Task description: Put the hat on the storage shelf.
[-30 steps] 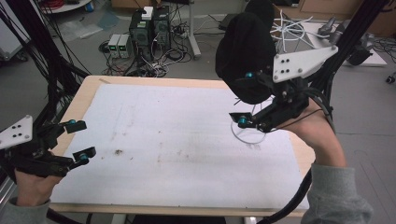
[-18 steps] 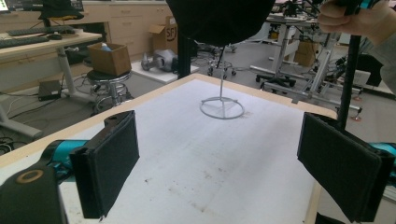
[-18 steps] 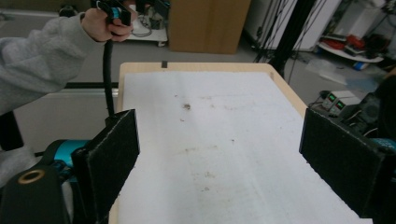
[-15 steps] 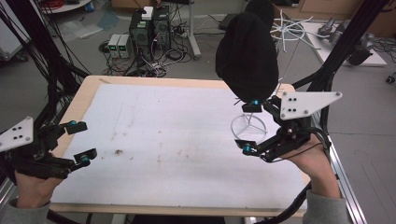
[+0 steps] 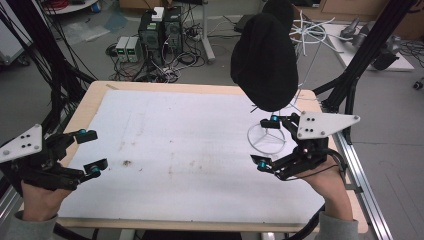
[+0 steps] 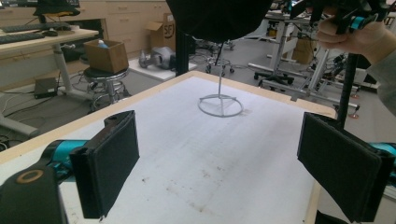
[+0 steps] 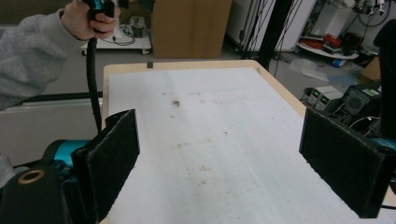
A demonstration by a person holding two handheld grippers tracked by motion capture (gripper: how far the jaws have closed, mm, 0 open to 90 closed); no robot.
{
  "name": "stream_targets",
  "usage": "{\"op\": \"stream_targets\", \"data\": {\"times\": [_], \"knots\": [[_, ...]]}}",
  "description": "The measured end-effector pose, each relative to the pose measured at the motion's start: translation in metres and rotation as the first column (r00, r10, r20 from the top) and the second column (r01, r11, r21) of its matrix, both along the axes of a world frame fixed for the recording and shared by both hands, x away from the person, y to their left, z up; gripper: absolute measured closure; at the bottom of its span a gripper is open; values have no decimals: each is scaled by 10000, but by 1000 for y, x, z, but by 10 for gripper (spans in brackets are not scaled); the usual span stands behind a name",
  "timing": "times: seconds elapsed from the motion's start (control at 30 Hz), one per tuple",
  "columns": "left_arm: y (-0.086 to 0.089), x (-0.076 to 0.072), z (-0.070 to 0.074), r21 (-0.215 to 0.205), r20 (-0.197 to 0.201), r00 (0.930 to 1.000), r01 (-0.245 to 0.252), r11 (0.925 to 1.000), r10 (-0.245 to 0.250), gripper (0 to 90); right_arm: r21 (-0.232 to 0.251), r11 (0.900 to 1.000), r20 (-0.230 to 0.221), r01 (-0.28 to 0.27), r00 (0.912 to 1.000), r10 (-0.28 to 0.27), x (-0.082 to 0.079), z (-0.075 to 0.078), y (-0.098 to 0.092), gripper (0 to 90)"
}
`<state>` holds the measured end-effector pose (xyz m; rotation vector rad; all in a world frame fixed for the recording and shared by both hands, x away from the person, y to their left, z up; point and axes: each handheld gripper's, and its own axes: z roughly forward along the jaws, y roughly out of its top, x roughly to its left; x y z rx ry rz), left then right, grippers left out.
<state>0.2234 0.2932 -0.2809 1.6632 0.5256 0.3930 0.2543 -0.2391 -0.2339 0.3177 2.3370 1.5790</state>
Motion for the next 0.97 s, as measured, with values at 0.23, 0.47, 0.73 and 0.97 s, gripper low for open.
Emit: {"op": "stream_targets", "data": {"times": [0.23,0.47,0.73,0.97], "knots": [[0,0,1,41,30,10000,-21,10000,21,129,831,9965,-232,52,9997,-33,2,-21,-12,114],[1,0,0,45,16,10000,-73,10000,73,129,1308,9904,-319,437,9987,-398,2,-39,-24,113],[2,1,-2,125,7,9999,-138,9998,138,129,1426,9805,-383,1349,9907,-1307,5,-45,-30,114],[-1,2,-5,196,-53,10000,-60,9998,61,129,1510,9795,-653,1332,9901,-1245,8,-49,-29,113]]}}
